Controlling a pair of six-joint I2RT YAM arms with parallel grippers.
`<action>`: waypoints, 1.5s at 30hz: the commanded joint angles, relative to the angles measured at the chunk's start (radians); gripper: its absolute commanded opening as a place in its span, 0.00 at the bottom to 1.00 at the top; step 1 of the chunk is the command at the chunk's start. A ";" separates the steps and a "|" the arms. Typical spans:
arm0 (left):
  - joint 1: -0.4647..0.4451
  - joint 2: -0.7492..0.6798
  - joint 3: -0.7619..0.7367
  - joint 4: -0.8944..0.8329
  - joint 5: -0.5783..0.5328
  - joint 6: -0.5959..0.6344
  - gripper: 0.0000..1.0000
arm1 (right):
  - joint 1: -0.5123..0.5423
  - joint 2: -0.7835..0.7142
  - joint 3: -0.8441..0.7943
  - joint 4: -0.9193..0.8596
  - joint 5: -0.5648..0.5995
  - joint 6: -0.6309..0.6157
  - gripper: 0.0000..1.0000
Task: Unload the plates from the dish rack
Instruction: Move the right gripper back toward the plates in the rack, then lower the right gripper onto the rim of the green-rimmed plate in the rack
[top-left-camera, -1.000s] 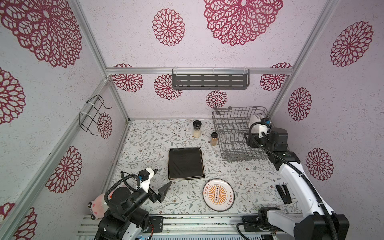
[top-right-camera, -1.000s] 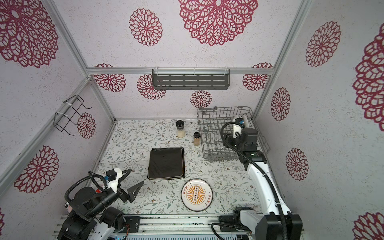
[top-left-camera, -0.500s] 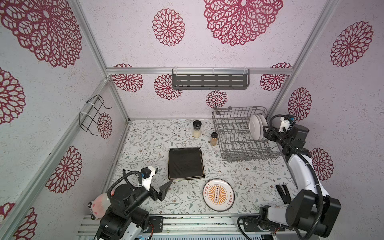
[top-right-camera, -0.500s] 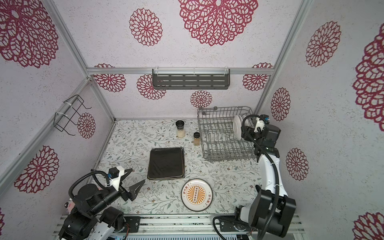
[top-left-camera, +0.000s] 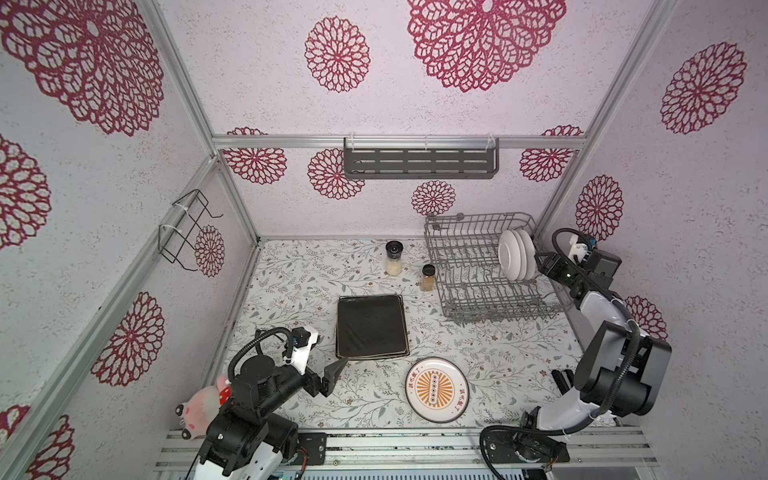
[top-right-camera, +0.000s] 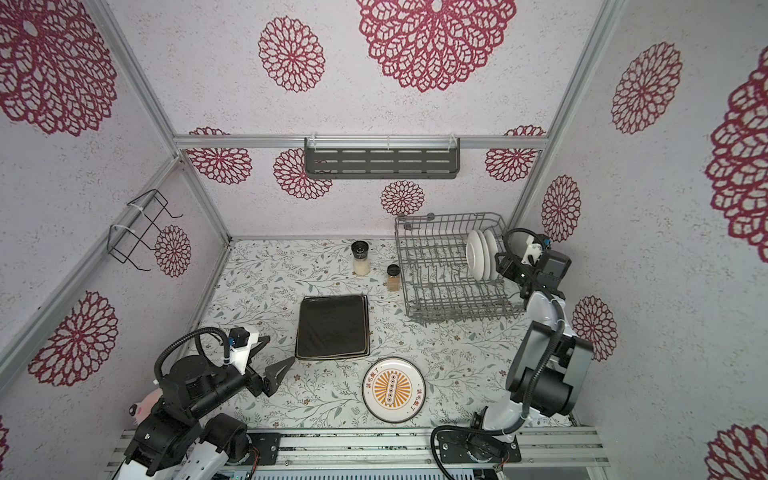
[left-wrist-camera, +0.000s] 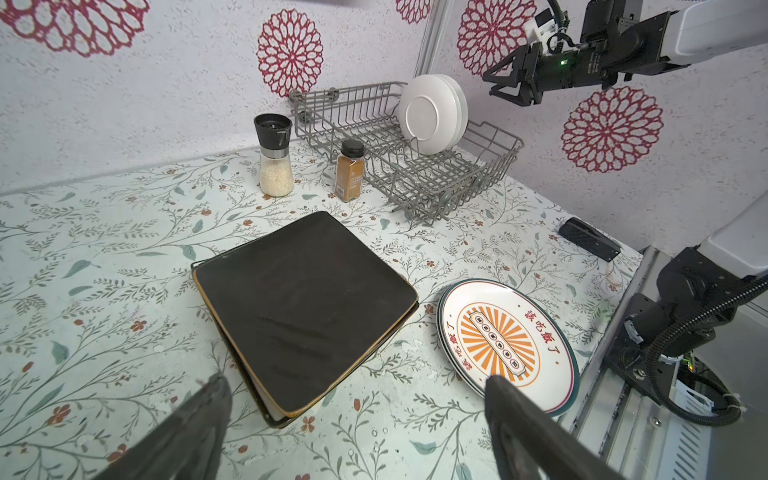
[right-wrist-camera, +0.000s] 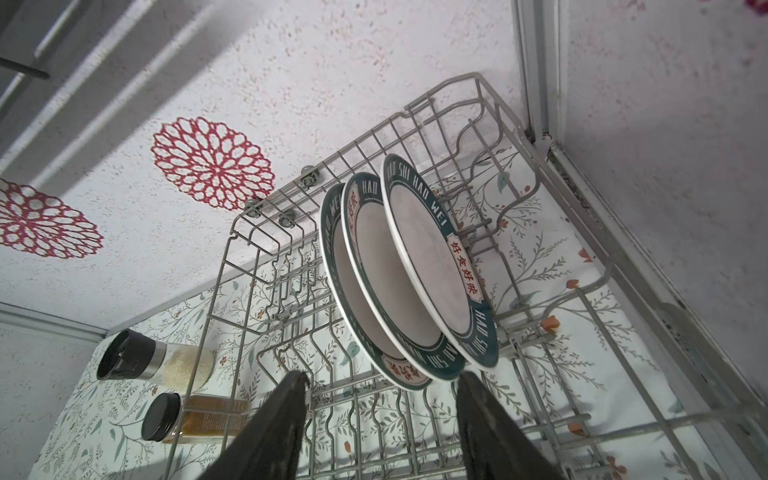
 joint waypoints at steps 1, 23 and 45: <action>-0.005 0.032 -0.009 0.026 -0.006 0.003 0.97 | -0.003 0.055 0.058 0.073 -0.044 -0.005 0.57; 0.003 0.108 -0.010 0.052 -0.017 -0.017 0.97 | 0.014 0.308 0.236 0.072 -0.070 -0.035 0.39; 0.021 0.118 -0.015 0.056 -0.011 -0.024 0.97 | 0.028 0.410 0.366 -0.016 -0.044 -0.076 0.18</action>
